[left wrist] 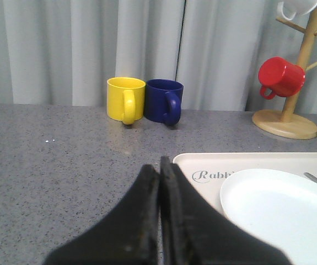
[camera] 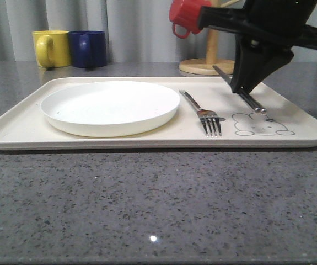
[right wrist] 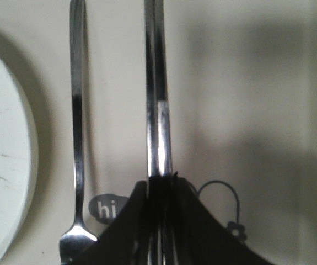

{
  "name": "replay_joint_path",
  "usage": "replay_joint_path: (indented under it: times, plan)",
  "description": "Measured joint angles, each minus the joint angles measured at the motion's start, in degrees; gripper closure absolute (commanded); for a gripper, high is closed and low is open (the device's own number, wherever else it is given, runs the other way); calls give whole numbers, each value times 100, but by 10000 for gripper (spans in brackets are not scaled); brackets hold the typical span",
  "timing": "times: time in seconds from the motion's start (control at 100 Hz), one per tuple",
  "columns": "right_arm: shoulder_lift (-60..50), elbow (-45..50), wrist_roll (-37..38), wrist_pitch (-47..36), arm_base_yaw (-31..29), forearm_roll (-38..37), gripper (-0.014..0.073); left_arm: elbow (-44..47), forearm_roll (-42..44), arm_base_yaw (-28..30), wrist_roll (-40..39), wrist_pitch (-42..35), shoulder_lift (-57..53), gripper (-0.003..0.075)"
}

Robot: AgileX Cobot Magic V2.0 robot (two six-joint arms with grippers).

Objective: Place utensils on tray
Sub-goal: 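Grasp the metal chopsticks and place them beside the fork, then open the right gripper and move it back to the spoon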

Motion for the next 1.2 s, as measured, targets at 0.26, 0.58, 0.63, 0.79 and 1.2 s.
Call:
replay_joint_path:
  times: [0.26,0.58,0.63,0.79,1.2]
  plan:
    - [368,0,86,-105,21,-5,623,0,0,0,0,0,0,739]
    - [422,0,108,-133,21,-5,309,0,0,0,0,0,0,739]
    - [422,0,108,-133,21,-5,275,0,0,0,0,0,0,739]
    - [372,0,108,-79,21,-27,263,0,0,0,0,0,0,739]
    - [-297,-394,-492,552,-698,-495,263,0,0,0,0,0,0,739]
